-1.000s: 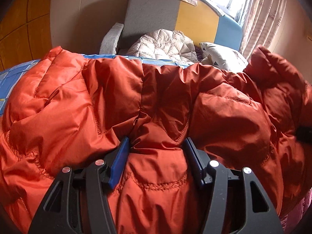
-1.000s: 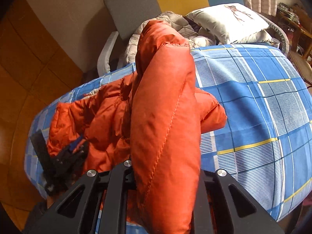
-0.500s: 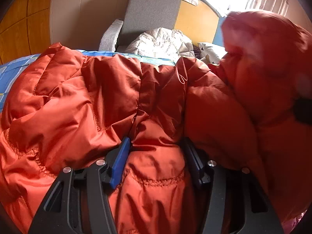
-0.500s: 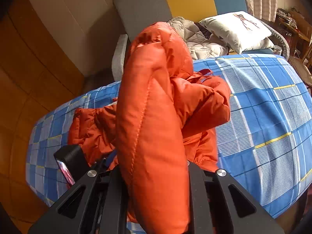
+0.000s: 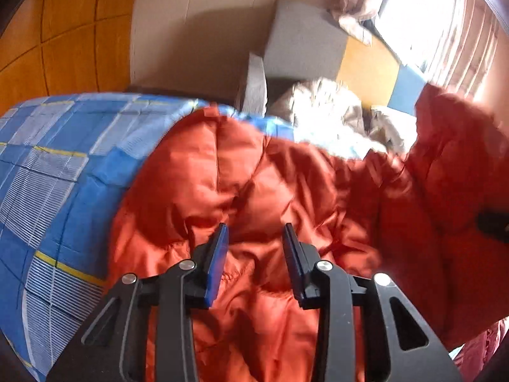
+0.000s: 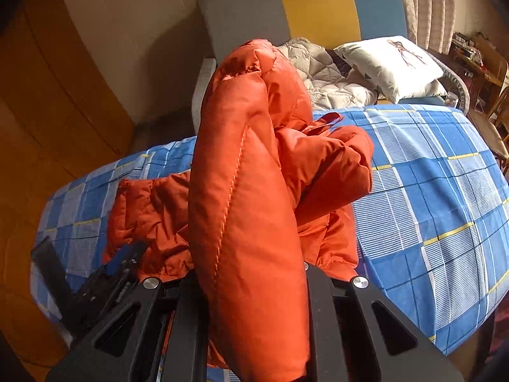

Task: Fold large clothes
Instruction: 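Fold the held jacket side over the body toward the left tool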

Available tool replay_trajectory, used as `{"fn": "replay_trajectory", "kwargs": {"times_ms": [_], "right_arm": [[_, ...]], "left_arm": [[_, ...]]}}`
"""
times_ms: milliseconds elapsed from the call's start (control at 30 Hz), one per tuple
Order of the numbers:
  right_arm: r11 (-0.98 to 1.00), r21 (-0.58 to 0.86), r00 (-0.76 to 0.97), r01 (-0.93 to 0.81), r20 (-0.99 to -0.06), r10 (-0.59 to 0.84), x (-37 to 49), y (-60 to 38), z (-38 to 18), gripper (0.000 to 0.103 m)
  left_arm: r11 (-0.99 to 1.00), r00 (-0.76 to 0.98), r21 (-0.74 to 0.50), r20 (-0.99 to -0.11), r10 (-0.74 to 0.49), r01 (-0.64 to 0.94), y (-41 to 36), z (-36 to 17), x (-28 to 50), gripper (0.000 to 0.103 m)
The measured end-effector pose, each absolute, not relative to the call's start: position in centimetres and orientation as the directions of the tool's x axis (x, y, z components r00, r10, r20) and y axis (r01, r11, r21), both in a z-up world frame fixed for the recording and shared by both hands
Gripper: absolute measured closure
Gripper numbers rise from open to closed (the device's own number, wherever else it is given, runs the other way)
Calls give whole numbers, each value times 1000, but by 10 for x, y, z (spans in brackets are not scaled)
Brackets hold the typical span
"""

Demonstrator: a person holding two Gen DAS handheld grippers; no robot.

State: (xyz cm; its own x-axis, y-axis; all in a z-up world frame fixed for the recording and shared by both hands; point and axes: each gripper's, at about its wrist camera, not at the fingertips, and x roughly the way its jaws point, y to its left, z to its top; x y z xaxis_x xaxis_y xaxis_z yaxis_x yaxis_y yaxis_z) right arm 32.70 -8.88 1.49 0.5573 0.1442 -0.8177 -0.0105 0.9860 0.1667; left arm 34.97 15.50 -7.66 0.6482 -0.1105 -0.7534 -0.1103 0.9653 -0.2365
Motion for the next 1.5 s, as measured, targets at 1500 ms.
{"fn": "replay_trajectory", "kwargs": {"times_ms": [1500], "right_arm": [[933, 355, 487, -63, -804, 339, 316, 34, -80, 89]], "left_arm": [[884, 644, -445, -720, -259, -142, 277, -92, 320, 82]]}}
